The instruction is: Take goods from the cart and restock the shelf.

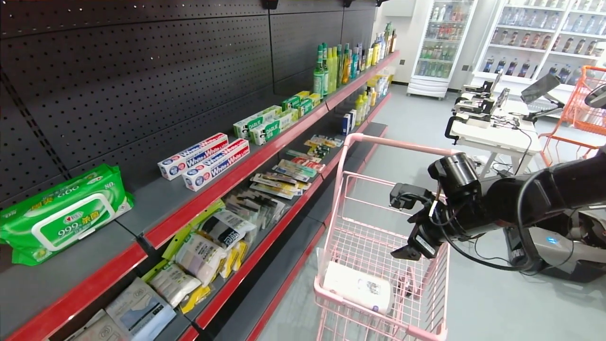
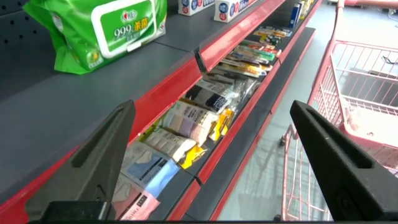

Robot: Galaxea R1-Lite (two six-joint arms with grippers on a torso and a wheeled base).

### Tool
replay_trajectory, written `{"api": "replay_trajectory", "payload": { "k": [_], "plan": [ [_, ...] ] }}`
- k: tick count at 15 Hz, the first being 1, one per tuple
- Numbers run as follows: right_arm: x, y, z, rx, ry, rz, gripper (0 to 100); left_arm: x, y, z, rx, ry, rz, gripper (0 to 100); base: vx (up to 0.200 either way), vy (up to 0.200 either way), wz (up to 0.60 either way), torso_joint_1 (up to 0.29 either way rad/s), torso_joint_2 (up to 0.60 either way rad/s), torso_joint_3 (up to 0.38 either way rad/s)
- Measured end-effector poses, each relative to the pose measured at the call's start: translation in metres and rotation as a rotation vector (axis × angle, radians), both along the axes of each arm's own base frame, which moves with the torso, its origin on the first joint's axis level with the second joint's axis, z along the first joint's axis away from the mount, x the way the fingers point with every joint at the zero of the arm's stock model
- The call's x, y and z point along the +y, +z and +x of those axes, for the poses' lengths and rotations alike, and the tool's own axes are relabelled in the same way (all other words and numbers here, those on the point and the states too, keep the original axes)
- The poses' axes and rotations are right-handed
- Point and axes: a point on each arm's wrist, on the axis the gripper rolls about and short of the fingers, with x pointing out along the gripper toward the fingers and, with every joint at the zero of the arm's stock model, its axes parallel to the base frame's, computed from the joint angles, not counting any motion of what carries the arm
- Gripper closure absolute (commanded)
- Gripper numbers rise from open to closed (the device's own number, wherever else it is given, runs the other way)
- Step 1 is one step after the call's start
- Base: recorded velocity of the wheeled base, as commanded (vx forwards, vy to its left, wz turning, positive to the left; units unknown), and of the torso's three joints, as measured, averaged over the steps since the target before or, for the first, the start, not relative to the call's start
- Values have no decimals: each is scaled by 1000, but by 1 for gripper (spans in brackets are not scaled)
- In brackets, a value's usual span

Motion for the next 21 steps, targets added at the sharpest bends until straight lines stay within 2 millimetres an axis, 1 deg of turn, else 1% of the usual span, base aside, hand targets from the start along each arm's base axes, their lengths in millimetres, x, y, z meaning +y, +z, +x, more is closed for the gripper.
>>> {"api": "replay_trajectory", "payload": {
  "k": [2,8,13,15,16,18,19,21],
  "plan": [
    [5,-2,2,-4,4,-15,0,0,0,0,0,0,0,0,0,0,0,-163,347,190],
    [27,5,8,-39,51,-8,0,0,0,0,0,0,0,0,0,0,0,-163,365,200],
    [31,4,8,-15,52,6,0,0,0,0,0,0,0,0,0,0,0,-182,410,227],
    [32,6,10,-9,31,41,0,0,0,0,0,0,0,0,0,0,0,-66,154,85],
    [34,8,12,5,11,85,0,0,0,0,0,0,0,0,0,0,0,-32,71,36],
    [43,13,16,18,7,157,0,0,0,0,-1,0,0,0,0,0,0,0,0,0],
    [51,17,16,30,8,177,0,0,0,0,-1,0,0,0,0,0,0,0,0,0],
    [65,18,9,118,23,165,0,0,0,0,-1,0,0,0,0,0,0,0,0,0]
  ]
}}
